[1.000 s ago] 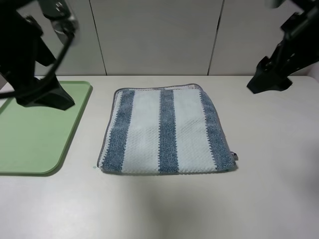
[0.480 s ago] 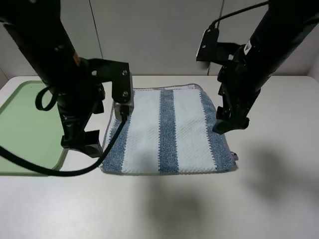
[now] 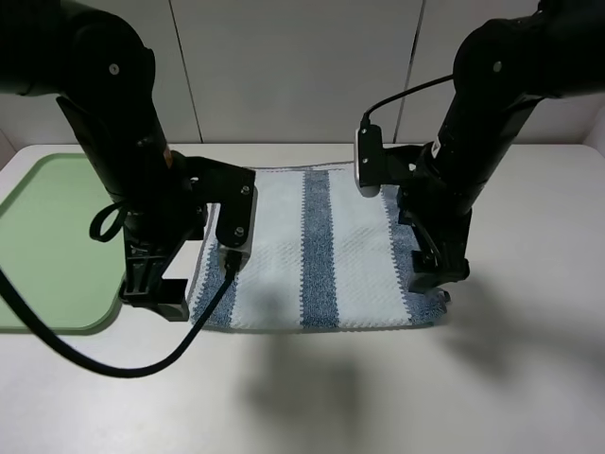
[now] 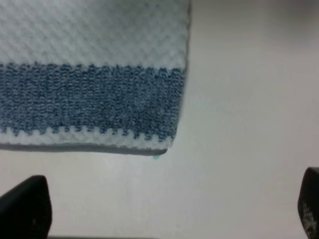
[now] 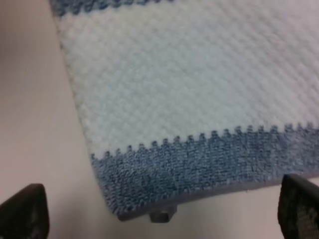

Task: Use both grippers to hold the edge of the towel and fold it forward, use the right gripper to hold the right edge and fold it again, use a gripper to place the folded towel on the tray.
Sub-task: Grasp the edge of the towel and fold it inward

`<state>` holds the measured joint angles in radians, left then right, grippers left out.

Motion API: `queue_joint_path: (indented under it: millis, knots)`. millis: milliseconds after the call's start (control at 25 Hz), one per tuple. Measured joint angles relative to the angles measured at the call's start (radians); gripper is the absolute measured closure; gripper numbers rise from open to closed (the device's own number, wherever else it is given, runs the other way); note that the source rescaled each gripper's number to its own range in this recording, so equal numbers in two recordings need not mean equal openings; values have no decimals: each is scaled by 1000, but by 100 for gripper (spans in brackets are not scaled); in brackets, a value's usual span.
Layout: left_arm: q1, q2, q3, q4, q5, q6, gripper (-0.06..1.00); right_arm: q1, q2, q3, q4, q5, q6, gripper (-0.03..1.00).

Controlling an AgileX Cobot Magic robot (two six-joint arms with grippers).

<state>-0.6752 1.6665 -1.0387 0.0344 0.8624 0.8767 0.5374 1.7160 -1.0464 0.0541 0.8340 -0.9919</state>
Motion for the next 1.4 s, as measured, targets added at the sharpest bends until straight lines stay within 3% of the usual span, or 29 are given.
queue_joint_path:
  millis: [200, 680, 880, 1400]
  knots:
    - [0, 1, 72, 1, -59, 7, -5, 0, 1, 76, -7, -90, -110, -3]
    - [0, 1, 147, 1, -179, 54, -5, 0, 1, 211, -7, -227, -215, -3]
    - [0, 27, 147, -6, -192, 59, -5, 0, 1, 275, -7, -312, -230, -3]
    - [0, 79, 147, -21, -249, 81, -5, 0, 149, 278, -3, -386, -234, -3]
